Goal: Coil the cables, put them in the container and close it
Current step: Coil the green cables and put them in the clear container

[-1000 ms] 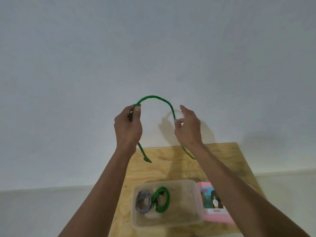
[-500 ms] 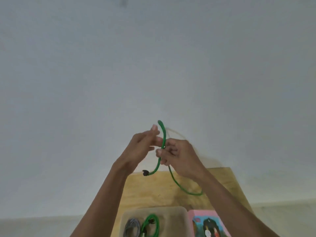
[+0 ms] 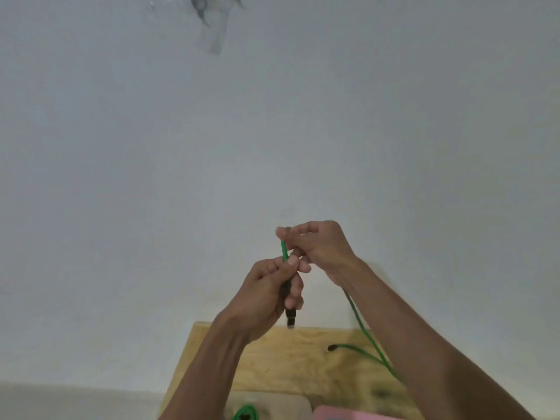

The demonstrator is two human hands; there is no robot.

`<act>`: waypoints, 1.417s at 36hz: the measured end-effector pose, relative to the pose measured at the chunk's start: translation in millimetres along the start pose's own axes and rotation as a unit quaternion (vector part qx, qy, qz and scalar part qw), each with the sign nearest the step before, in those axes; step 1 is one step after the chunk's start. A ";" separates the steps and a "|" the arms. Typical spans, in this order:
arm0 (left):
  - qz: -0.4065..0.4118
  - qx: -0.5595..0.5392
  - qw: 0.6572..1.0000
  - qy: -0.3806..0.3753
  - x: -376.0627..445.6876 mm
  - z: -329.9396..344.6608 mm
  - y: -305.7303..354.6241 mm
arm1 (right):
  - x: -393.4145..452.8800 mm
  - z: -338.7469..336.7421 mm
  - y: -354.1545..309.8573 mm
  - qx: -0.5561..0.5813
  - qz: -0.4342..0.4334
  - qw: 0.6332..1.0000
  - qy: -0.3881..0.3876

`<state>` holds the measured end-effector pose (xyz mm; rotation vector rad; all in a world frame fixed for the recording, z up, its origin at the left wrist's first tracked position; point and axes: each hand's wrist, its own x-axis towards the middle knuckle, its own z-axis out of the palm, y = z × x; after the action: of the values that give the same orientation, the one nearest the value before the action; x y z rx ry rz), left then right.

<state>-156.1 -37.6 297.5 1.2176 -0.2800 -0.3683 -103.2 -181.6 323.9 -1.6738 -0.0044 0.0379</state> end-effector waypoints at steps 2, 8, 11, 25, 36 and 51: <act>0.005 -0.059 0.998 0.007 2.9 6.4 6.7 | 0.4 3.0 1.6 -0.019 -0.022 0.999 0.020; 0.038 -0.146 0.989 0.007 10.0 20.7 30.3 | -1.6 8.2 21.0 -0.214 -0.262 0.939 -0.069; 0.072 -0.146 0.986 0.028 17.1 23.8 43.8 | -10.8 22.0 23.5 -0.153 -0.202 0.961 -0.111; 0.158 0.095 0.976 0.118 56.5 -12.3 74.0 | -26.0 32.3 25.4 -0.109 -0.134 0.985 -0.016; 0.152 0.380 0.908 0.089 61.7 -33.5 46.8 | -18.2 -9.2 -9.5 -0.260 -0.238 0.936 0.010; 0.027 -0.038 0.989 -0.141 28.4 10.9 59.6 | 12.8 -29.2 -25.6 0.037 -0.200 0.976 -0.082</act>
<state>-127.2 -41.1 357.8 1.0797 -0.5366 -0.4993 -89.1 -207.6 352.1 -1.5633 -0.4586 -0.1281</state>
